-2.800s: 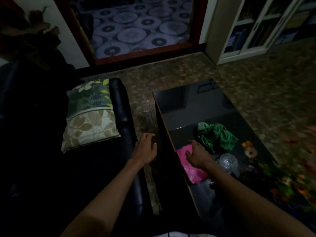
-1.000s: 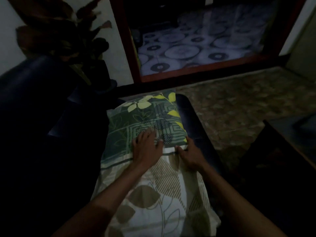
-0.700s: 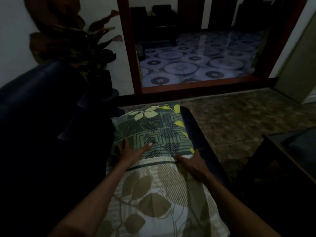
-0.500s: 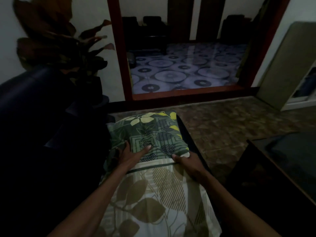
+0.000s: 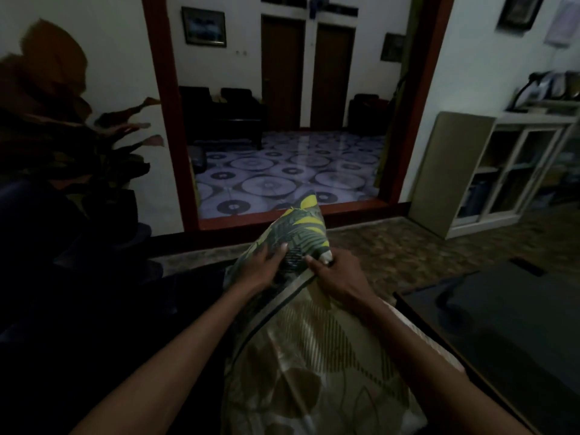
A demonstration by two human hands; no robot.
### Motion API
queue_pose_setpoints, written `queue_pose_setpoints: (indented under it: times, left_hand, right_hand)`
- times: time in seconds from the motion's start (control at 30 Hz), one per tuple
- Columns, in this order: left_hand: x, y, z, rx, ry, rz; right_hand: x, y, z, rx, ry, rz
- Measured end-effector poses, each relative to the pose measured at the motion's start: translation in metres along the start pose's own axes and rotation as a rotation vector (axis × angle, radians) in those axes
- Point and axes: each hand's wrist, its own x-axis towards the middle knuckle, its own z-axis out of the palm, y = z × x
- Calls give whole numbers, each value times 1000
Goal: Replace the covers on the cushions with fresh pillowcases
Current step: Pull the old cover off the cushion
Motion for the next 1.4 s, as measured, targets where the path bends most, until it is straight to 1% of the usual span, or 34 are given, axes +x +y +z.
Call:
queue_pose_setpoints:
  times: [0.07, 0.1, 0.17, 0.2, 0.23, 0.27, 0.33, 0.4, 0.47, 0.5, 0.6, 0.7, 0.8, 0.87, 0.93, 1.0, 1.07, 1.17, 1.23, 1.33, 1.37, 1.4]
  left_hand:
    - [-4, 58, -1, -13, -11, 20]
    - [-8, 81, -2, 6, -47, 3]
    - [-5, 108, 1, 147, -143, -53]
    - [-3, 112, 2, 262, -161, -81]
    - [-1, 109, 0, 337, -142, -93]
    - [1, 102, -4, 366, -110, -86]
    - [3, 86, -13, 439, -145, -104]
    - [4, 70, -22, 457, -147, -126]
    - [2, 64, -27, 439, -64, -119]
    - [0, 65, -28, 439, -24, -105]
    - [0, 77, -25, 396, 63, -41]
    - [10, 83, -24, 224, 94, 10]
    - [17, 90, -33, 66, 106, 16]
    - [18, 91, -44, -30, 112, 3]
    - [26, 77, -53, -91, 71, 12]
    - [27, 58, -54, -65, 58, -3]
    - [20, 43, -51, -14, 50, -5]
    - [6, 39, -55, 148, -67, -32]
    - [6, 27, -70, 193, -150, -101]
    - [5, -9, -97, 261, -275, -193]
    - [-5, -11, -104, 269, -305, -190]
    - [-13, -17, -109, 255, -335, -174]
  right_hand:
    - [-4, -6, 6, -69, -57, -104]
    - [-6, -10, 9, -110, -88, -153]
    - [-9, -17, 13, -160, -170, -203]
    - [-10, -21, 12, -163, -232, -191]
    - [-10, -25, 8, -170, -306, -162]
    - [-9, -26, 3, -184, -385, -129]
    - [-10, -27, -15, -219, -548, -37]
    - [-15, -25, -32, -290, -641, 55]
    - [-27, -24, -35, -358, -739, 130]
    - [-31, -23, -30, -378, -755, 153]
    - [-37, -20, -18, -341, -646, 149]
    - [-32, -32, -30, -256, -563, 113]
    - [-24, -53, -39, -244, -497, 45]
    - [-20, -69, -35, -292, -426, -7]
    - [-23, -82, -23, -399, -369, -51]
    - [-26, -86, -1, -469, -332, -88]
    - [-30, -84, 29, -502, -359, -80]
    - [-32, -81, 65, -455, -357, -37]
    - [-31, -76, 79, -322, -380, -21]
    - [-32, -59, 93, 34, -430, 57]
    - [-33, -48, 98, 90, -412, 97]
    - [-36, -35, 103, 86, -386, 116]
